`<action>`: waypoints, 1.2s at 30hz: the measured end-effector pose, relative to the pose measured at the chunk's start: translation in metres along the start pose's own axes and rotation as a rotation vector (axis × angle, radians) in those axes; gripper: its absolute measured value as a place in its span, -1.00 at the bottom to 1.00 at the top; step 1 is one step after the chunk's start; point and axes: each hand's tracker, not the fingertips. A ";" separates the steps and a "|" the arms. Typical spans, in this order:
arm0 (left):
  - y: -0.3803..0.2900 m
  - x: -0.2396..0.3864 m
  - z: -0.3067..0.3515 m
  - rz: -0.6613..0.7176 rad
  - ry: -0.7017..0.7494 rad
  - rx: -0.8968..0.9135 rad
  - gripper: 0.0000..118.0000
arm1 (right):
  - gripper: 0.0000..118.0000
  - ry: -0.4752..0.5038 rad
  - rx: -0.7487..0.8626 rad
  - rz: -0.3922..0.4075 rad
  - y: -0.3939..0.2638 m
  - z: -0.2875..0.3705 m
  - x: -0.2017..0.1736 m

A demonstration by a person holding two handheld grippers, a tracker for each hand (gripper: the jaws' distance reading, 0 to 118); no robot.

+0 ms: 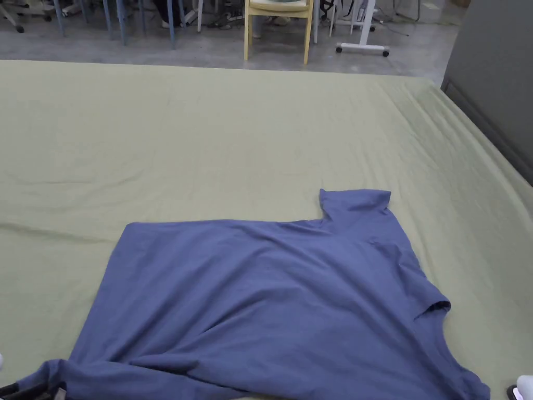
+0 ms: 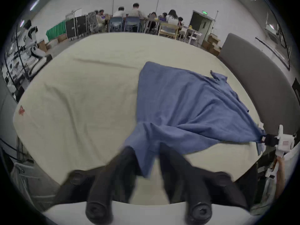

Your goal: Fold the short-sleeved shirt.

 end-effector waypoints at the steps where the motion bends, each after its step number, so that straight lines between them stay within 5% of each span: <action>1: -0.002 0.000 0.004 0.025 -0.010 0.009 -0.33 | 0.18 0.005 0.004 -0.001 0.000 0.004 -0.002; 2: -0.004 0.000 0.011 0.028 -0.006 0.015 0.15 | 0.65 0.013 0.003 0.000 0.000 0.010 -0.006; 3: -0.006 0.002 0.023 0.026 -0.005 0.025 0.40 | 0.83 0.015 0.018 0.009 -0.001 0.022 -0.013; 7: -0.010 0.023 0.088 0.034 0.016 0.179 0.40 | 0.83 0.004 0.077 0.050 0.003 0.064 -0.041; 8: -0.010 0.028 0.099 0.010 0.004 0.208 0.40 | 0.78 0.006 0.084 0.060 0.003 0.069 -0.046; 9: -0.010 0.034 0.109 -0.033 -0.019 0.246 0.33 | 0.50 0.027 0.104 0.079 0.003 0.073 -0.051; 10: -0.008 0.041 0.116 -0.097 -0.019 0.274 -0.43 | -0.54 0.037 0.113 0.088 0.004 0.074 -0.056; 11: -0.003 0.048 0.117 -0.141 0.038 0.263 -1.00 | -0.96 0.038 0.109 0.084 0.006 0.069 -0.060; 17: 0.046 0.066 0.111 -0.175 0.017 0.288 -1.00 | -0.96 0.079 0.152 0.123 0.011 0.056 -0.077; 23: 0.160 0.050 0.010 -0.203 0.055 0.286 -1.00 | -0.96 0.149 0.208 0.109 0.040 0.050 -0.078; 24: 0.182 0.046 -0.016 -0.166 0.048 0.269 -0.78 | -0.96 0.154 0.208 0.117 0.045 0.047 -0.080; 25: 0.199 0.041 -0.042 -0.128 0.037 0.241 0.07 | -0.96 0.150 0.208 0.121 0.051 0.046 -0.083; 26: 0.219 0.036 -0.073 -0.076 0.017 0.163 0.47 | -0.96 0.148 0.207 0.129 0.057 0.044 -0.086; 31: 0.258 0.015 -0.221 -0.031 0.116 -0.082 0.48 | -0.96 0.113 0.167 0.152 0.076 0.019 -0.095; 36: 0.253 0.005 -0.287 -0.060 0.118 -0.135 0.48 | -0.96 0.088 0.122 0.150 0.085 -0.009 -0.087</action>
